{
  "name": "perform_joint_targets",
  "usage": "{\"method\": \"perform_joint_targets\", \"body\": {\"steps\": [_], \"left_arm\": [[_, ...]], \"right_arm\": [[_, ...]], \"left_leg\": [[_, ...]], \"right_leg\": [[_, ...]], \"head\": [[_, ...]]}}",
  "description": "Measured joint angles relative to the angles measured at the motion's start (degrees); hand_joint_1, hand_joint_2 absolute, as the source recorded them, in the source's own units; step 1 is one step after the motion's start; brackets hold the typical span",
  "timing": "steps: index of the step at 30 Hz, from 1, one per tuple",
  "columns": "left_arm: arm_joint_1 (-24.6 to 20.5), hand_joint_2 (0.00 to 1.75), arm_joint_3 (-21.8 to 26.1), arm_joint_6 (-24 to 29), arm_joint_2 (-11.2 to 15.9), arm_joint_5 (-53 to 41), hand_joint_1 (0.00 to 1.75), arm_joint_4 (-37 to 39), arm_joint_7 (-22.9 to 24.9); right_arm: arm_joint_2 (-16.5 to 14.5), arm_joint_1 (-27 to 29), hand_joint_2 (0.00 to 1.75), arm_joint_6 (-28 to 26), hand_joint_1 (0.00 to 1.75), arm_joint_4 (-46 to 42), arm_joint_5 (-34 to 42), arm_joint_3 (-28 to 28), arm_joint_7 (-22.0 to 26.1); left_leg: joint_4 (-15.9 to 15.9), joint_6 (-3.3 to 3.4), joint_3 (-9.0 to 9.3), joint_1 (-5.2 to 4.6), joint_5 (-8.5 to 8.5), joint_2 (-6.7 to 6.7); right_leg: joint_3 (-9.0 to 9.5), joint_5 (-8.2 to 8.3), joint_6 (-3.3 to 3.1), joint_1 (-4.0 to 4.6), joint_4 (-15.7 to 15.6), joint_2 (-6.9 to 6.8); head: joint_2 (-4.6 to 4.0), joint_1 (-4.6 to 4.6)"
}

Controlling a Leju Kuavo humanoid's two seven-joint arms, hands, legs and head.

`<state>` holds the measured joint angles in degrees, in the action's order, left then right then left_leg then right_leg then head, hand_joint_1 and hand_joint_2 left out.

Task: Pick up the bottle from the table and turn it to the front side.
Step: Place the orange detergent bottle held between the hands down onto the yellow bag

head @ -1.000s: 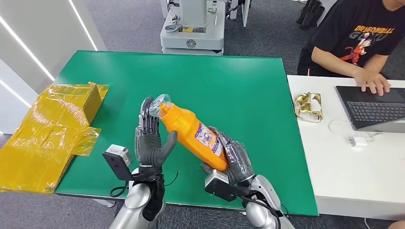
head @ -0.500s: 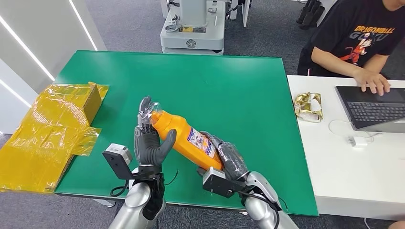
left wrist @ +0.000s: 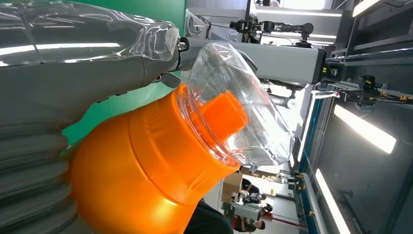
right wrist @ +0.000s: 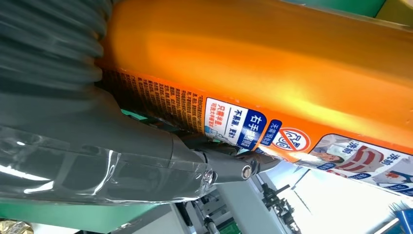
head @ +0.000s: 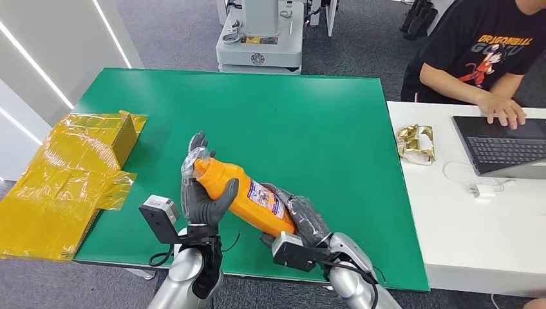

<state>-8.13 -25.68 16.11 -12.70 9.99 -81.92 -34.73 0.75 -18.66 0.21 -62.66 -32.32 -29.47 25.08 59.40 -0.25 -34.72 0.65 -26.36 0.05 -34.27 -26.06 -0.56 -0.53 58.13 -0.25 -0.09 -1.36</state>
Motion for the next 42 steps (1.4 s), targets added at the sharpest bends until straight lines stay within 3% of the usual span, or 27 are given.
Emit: {"method": "perform_joint_targets", "body": {"steps": [7,11,42], "left_arm": [[0.3,1.75,0.0,-0.6,0.0,0.0,0.0,0.0,0.1],[1.0,1.75,0.0,-0.6,0.0,0.0,1.72,0.0,0.1],[2.4,1.75,-0.3,-1.5,0.1,-1.1,1.75,-0.9,0.5]], "right_arm": [[0.1,-0.1,1.75,1.6,1.75,0.0,-0.5,-0.2,1.3],[0.3,-0.3,1.75,1.3,1.75,0.0,-3.0,-0.5,0.4],[1.2,-0.7,1.75,-1.4,1.75,0.8,-6.0,-2.0,-2.7]], "left_leg": [[0.0,0.0,0.0,0.0,0.0,0.0],[0.0,0.0,0.0,0.0,0.0,0.01],[0.0,0.0,0.0,0.0,0.0,0.0]], "right_leg": [[0.0,0.0,0.0,0.0,0.0,0.0],[-0.01,0.0,0.0,0.0,0.0,0.01],[-0.01,0.0,0.0,0.0,0.0,0.01]], "head": [[0.0,0.0],[0.0,0.0],[0.0,0.0]]}}
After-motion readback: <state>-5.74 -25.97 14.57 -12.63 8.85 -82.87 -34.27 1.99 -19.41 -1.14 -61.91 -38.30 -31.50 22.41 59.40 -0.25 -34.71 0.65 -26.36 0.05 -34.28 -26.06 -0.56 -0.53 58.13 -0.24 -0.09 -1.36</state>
